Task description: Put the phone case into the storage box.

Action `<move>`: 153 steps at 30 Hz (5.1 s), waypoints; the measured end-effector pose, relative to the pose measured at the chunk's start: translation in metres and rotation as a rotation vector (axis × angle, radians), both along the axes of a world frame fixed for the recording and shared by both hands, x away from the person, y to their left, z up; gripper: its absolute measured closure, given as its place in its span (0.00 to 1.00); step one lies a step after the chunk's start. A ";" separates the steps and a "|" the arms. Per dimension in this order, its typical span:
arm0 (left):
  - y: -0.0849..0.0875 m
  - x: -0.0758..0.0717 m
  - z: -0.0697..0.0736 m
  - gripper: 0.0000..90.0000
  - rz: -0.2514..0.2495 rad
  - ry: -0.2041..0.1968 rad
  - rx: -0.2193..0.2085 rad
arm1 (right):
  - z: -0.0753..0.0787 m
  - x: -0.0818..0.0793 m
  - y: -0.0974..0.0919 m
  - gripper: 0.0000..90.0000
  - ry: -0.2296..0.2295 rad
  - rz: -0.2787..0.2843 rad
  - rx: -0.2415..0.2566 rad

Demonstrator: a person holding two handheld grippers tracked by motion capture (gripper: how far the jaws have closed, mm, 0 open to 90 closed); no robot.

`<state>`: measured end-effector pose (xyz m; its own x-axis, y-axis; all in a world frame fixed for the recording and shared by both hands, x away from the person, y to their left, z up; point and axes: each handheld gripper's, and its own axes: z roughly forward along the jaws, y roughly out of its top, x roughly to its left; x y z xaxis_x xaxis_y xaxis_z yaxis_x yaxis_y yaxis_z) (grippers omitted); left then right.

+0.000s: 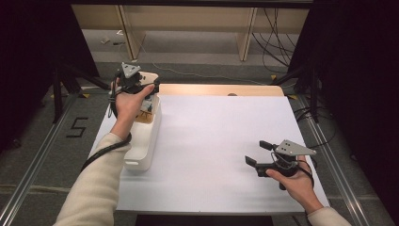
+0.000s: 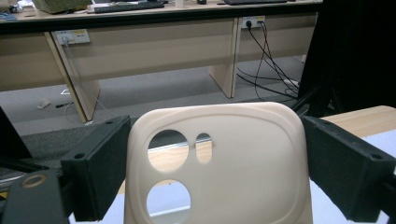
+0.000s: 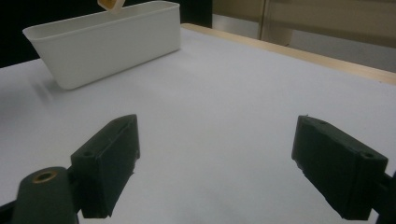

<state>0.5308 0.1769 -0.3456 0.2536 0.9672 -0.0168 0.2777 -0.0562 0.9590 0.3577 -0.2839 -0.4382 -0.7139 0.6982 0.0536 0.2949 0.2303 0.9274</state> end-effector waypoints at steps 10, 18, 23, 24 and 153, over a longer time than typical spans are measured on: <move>0.001 0.005 -0.002 0.13 0.006 0.010 -0.003 | 0.000 0.000 0.000 0.18 0.001 0.000 0.000; 0.004 0.010 -0.006 0.13 0.015 0.023 -0.003 | 0.000 0.000 0.000 0.18 0.001 -0.001 -0.002; 0.004 0.011 -0.008 0.13 0.019 0.024 -0.001 | 0.000 0.000 0.000 0.18 0.002 0.001 -0.002; 0.004 0.012 -0.008 0.13 0.020 0.024 -0.002 | 0.000 0.000 0.000 0.18 0.002 0.002 -0.003; 0.004 0.059 -0.028 0.12 0.037 0.088 0.002 | -0.001 0.000 0.000 0.18 0.005 0.007 0.000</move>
<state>0.5898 0.1812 -0.3736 0.2156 0.9758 -0.0356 0.3629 -0.0462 0.9307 0.3578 -0.2840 -0.4391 -0.7181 0.6936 0.0572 0.2978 0.2321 0.9260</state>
